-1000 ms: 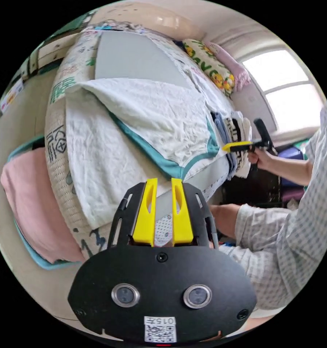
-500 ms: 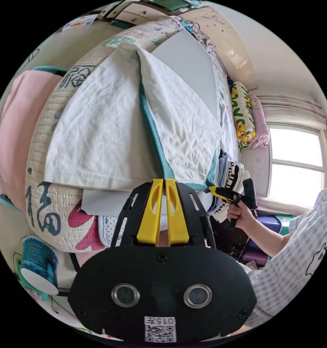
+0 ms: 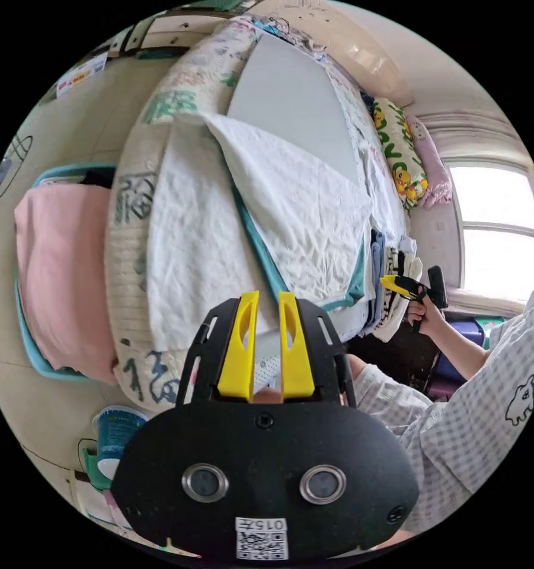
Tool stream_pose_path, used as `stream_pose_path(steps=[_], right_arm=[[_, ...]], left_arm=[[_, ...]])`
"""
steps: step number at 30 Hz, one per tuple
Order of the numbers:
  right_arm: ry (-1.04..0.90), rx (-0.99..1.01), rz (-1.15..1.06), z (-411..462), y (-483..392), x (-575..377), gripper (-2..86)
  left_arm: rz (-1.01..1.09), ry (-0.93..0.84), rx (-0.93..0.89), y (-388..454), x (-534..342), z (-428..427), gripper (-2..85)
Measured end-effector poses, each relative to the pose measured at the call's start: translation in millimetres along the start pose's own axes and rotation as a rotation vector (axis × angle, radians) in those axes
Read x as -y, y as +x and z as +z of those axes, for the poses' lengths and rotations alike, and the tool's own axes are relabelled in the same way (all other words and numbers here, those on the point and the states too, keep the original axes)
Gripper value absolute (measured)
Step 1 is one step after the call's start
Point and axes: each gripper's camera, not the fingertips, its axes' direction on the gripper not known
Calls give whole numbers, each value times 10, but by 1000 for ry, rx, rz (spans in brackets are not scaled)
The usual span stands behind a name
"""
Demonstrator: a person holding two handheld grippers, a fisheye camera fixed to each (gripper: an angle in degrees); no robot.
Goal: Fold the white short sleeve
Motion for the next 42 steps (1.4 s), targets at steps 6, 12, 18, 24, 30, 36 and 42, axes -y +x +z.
stream_pose_path(steps=[6, 12, 18, 24, 30, 36, 42], right_arm=[[142, 62, 34, -99, 59, 1218, 100], [119, 101, 94, 308, 162, 1985, 100], [140, 52, 151, 660, 270, 2231, 19], [136, -162, 72, 1026, 184, 2371, 6], [148, -299, 15, 1461, 170, 2417, 28], [198, -615, -413, 1955, -617, 1514, 58], [-113, -373, -875, 3357, -1576, 159, 64]], left_arm=[[-180, 311, -74, -614, 690, -368, 106], [-314, 331, -153, -1191, 1287, 69, 106], [-320, 283, -195, -1475, 1529, 295, 16], [-312, 277, -146, -1760, 1511, 194, -6], [-275, 275, -41, -1722, 1613, 174, -7], [-212, 253, -5, -1647, 1726, 6, -4], [-168, 220, -3, -1632, 1837, -189, -2]])
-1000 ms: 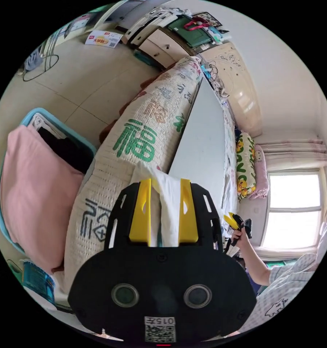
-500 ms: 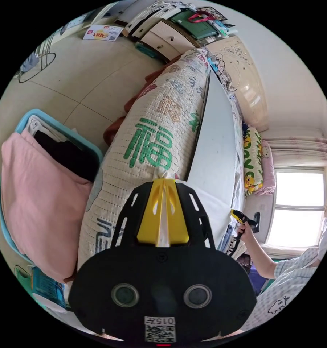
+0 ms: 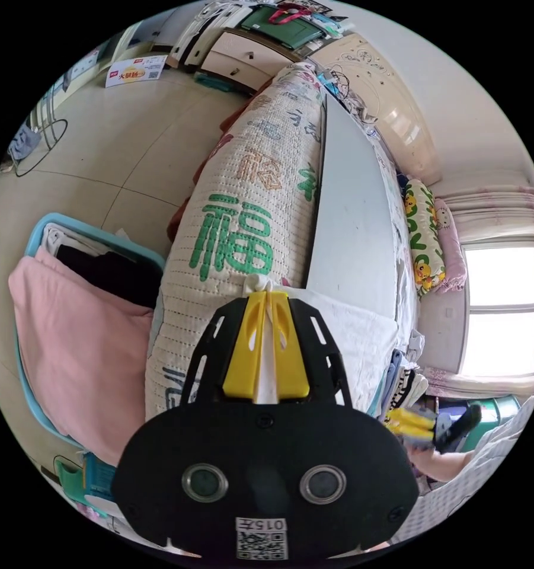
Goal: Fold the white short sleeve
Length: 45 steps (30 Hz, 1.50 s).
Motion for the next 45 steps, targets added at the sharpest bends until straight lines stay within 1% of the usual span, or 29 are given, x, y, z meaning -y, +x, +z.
stream_pose_path(steps=[1, 3, 6, 9, 11, 16, 17, 20, 22, 24, 26, 28, 29, 30, 32, 34, 35, 37, 39, 41, 43, 45], right_arm=[[-34, 6, -53, 234, -254, -5, 65], [-90, 17, -88, 560, -473, -32, 71], [-183, 82, -79, 1015, -567, -117, 72], [-241, 30, -80, 1376, -596, -231, 40], [-216, -8, -89, 1472, -615, -294, 18], [-217, -84, -74, 1804, -692, -433, 6], [-214, -88, -75, 1840, -691, -450, 8], [-191, -73, -59, 1995, -629, -545, 20], [-173, 1, -11, 2035, -528, -629, 35], [-86, 55, -24, 1950, -485, -769, 29], [-3, 31, -30, 1845, -448, -938, 19], [101, -55, -58, 1685, -369, -1210, 1], [122, -88, -69, 1650, -338, -1282, -3], [167, -164, -88, 1581, -247, -1427, -6], [232, -271, -117, 1475, -33, -1641, -8], [302, -373, -110, 1305, 367, -1887, -8], [319, -390, -108, 1256, 472, -1947, -7], [382, -460, -88, 1074, 859, -2179, -5], [415, -523, -73, 997, 1078, -2347, -3], [446, -601, -55, 992, 1221, -2503, -3], [517, -731, 18, 1116, 1368, -2689, -7], [564, -806, 71, 1298, 1479, -2775, -9]], left_arm=[[8, -8, -6, -2, 32, -40, -2], [16, -19, -18, -8, 75, -106, -2], [32, -29, -35, -4, 119, -230, -3], [46, -30, -55, 3, 134, -365, -5], [48, -28, -53, 26, 130, -463, -6], [179, -12, 173, 520, 90, -780, -6], [184, -9, 186, 559, 73, -807, -6], [149, 20, 172, 614, -51, -1005, -4], [111, 47, 127, 617, -203, -1266, -2], [104, 86, 125, 666, -388, -1546, -2], [93, 127, 135, 753, -647, -1886, -3], [116, 229, 198, 1020, -1145, -2419, -4], [125, 257, 221, 1110, -1291, -2550, -4], [146, 313, 267, 1308, -1595, -2794, -3], [188, 391, 335, 1646, -2057, -3106, -2], [280, 500, 447, 2152, -2659, -3419, 0], [303, 530, 479, 2276, -2805, -3475, 1], [362, 675, 594, 2685, -3348, -3605, 3], [346, 772, 641, 2853, -3655, -3622, 6], [340, 740, 613, 2904, -3762, -3588, 9], [365, 659, 536, 2847, -3723, -3506, 11], [400, 635, 492, 2741, -3643, -3444, 12]])
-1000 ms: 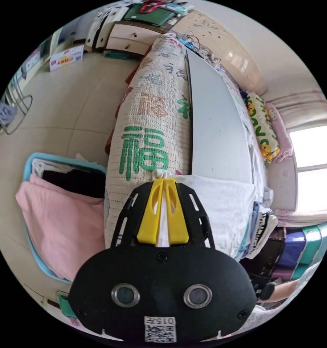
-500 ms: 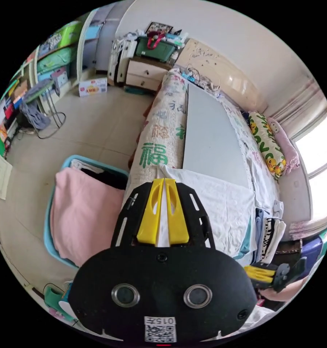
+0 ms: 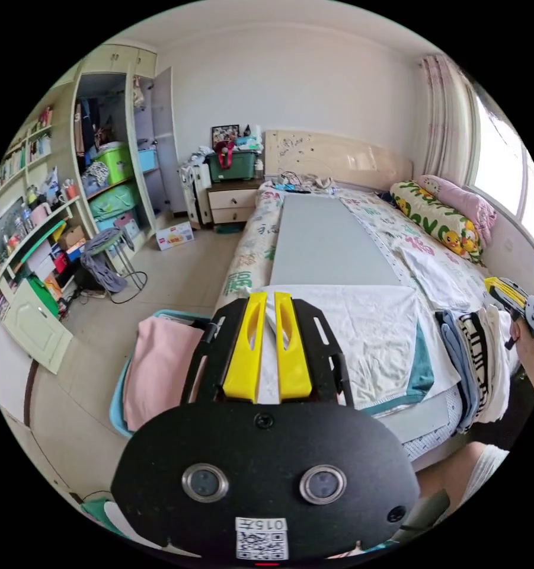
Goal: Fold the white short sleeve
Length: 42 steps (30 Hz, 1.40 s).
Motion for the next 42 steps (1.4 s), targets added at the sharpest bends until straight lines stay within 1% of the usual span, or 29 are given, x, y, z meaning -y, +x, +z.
stream_pose_path(steps=[2, 3, 5, 7, 9, 11, 12, 13, 16, 17, 19, 21, 23, 24, 25, 27, 29, 31, 33, 36, 39, 42], right_arm=[[18, -25, 45, 210, -32, -153, -9], [37, -6, 107, 377, -27, -239, -9], [56, 56, 236, 652, 17, -318, -9], [101, 137, 384, 982, 78, -347, -9], [165, 154, 460, 1188, 102, -328, -6], [230, 126, 494, 1355, 100, -265, -6], [273, 124, 517, 1454, 113, -217, -5], [308, 157, 534, 1552, 150, -164, -5], [369, 256, 555, 1893, 255, -28, -5], [362, 264, 580, 1994, 278, -11, -5], [288, 272, 641, 2345, 319, 71, -5], [294, 278, 656, 2516, 316, 137, -5], [281, 296, 722, 2670, 350, 190, -5], [251, 308, 802, 2751, 389, 208, -5], [234, 329, 867, 2768, 409, 216, -5], [287, 368, 882, 2629, 362, 210, -5], [384, 375, 848, 2368, 263, 189, -5], [485, 330, 824, 2011, 172, 187, -5], [499, 305, 776, 1785, 119, 233, -5], [542, 291, 686, 1466, -14, 195, -5], [610, 241, 581, 1284, -179, 17, -5], [635, 202, 616, 1275, -309, -383, -5]], left_arm=[[48, 17, -39, -109, -15, 173, 12], [64, 33, -59, -209, -22, 299, 11], [40, 39, -124, -402, -27, 491, 11], [7, 58, -232, -628, -35, 685, 9], [-13, 85, -286, -739, -31, 782, 6], [-31, 142, -331, -813, 1, 784, 3], [-37, 207, -355, -839, 42, 722, 0], [-20, 278, -375, -842, 94, 649, -3], [81, 390, -441, -804, 259, 613, -7], [95, 396, -462, -801, 294, 639, -7], [100, 376, -569, -815, 406, 781, -8], [124, 370, -650, -799, 447, 809, -8], [174, 387, -694, -758, 462, 743, -8], [195, 389, -715, -739, 471, 688, -8], [207, 377, -736, -728, 495, 633, -8], [224, 359, -758, -712, 551, 535, -8], [276, 364, -749, -649, 594, 395, -7], [394, 392, -676, -473, 626, 203, -3], [386, 399, -642, -387, 642, 145, 3], [420, 367, -669, -248, 702, 124, 20], [387, 321, -657, -219, 818, 144, 45], [270, 201, -649, -349, 847, 75, 57]])
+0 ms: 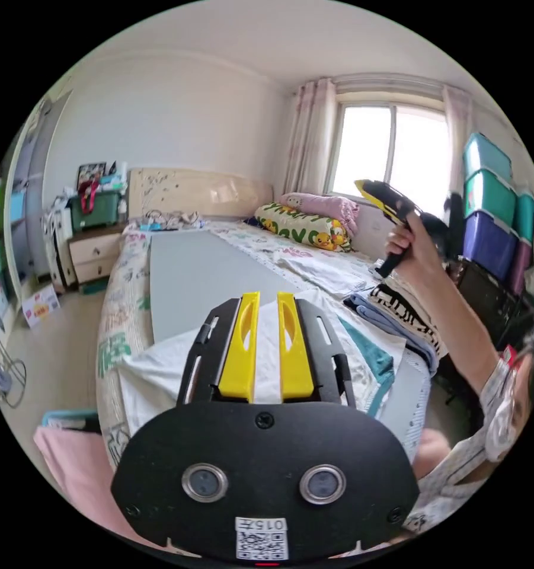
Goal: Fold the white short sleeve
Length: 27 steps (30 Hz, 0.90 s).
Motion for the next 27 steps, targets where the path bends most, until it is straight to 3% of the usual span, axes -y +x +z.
stream_pose_path(steps=[6, 14, 21, 27], right_arm=[[-115, 100, 66, -452, 248, -569, -4], [-69, 11, -28, -1107, 574, -990, -5], [-179, -86, -282, -1468, 717, -1687, -5], [-320, -123, -319, -1880, 1317, -1902, -3]], left_arm=[[-44, 37, 30, 458, -401, -1050, 63], [41, 120, 200, 1023, -729, -1993, 64], [188, 146, -34, 1638, -617, -1602, 64], [217, 62, -230, 1811, -533, -1050, 72]])
